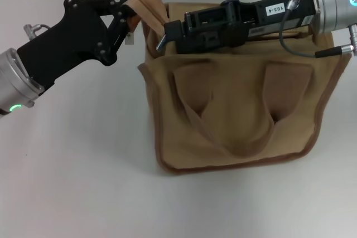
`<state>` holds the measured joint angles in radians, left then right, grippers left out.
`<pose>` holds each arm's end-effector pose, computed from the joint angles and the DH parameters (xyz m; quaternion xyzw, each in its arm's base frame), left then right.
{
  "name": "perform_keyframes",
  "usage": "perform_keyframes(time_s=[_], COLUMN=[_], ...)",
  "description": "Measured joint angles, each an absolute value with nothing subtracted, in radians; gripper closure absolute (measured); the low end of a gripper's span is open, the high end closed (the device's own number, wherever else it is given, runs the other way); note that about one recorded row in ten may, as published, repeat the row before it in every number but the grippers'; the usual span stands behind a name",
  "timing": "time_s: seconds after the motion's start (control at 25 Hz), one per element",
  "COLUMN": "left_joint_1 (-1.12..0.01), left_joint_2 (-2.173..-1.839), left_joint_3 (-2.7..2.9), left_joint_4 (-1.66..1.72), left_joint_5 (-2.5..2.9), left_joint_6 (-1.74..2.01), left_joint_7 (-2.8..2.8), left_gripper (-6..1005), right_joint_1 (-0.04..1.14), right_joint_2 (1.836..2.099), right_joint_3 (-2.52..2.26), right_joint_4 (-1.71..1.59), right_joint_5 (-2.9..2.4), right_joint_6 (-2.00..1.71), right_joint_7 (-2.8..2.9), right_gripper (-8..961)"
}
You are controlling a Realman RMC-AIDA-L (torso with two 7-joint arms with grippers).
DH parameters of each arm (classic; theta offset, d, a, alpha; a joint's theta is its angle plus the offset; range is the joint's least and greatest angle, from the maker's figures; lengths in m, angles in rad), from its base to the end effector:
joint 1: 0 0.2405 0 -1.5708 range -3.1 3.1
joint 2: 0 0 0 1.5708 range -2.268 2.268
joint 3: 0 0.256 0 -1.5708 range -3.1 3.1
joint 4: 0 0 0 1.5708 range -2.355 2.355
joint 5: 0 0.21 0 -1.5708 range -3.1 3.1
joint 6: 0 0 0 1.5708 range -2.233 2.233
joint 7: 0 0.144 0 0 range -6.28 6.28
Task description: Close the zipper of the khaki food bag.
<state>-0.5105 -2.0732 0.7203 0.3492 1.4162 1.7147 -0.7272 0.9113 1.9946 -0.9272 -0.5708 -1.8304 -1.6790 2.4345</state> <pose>-0.2348 0.3173 0.0100 -0.8405 -0.0149 -0.4651 0.2775 0.1163 0.3823 -0.0006 0.8339 -0.4892 -0.2063 0.1509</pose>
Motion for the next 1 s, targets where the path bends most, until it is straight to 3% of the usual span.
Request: perform_keyframes(time_s=[1.0], left_joint_1=[-0.565], left_joint_2=[-2.079], left_joint_3=[0.728], left_joint_4=[0.360], left_joint_5=[1.385], left_joint_6=[1.758], left_joint_7=[-0.828], left_gripper=[984], right_joint_1=[0.875], right_joint_2=[2.017], right_joint_3=[-0.922], right_joint_4=[-0.570], right_joint_5=[-1.744], right_joint_6=[-1.660], right_joint_7=[2.363], right_gripper=[219])
